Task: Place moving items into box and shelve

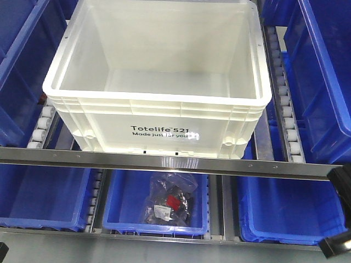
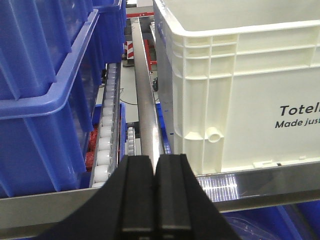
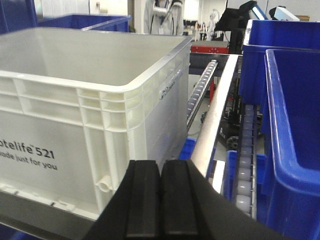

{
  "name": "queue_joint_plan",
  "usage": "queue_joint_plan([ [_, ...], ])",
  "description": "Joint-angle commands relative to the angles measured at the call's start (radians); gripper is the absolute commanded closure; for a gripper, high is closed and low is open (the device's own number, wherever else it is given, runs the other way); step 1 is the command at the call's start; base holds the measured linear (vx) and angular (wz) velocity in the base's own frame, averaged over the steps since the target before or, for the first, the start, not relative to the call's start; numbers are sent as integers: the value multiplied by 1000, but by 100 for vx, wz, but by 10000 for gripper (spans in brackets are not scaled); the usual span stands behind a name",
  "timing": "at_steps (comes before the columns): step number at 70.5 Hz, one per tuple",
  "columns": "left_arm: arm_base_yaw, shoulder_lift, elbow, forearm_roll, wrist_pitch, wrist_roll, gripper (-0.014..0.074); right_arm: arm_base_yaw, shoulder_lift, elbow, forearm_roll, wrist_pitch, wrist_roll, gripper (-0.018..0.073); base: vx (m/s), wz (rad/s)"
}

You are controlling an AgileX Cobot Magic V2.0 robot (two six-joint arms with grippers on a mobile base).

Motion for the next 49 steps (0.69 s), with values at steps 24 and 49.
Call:
queue_joint_plan([
  [24,3,-17,16,-1,-72,-7,624,-1,-71,8,12,21,10,574,0,0],
  [49,3,-17,16,-1,-72,-7,624,-1,-71,8,12,21,10,574,0,0],
])
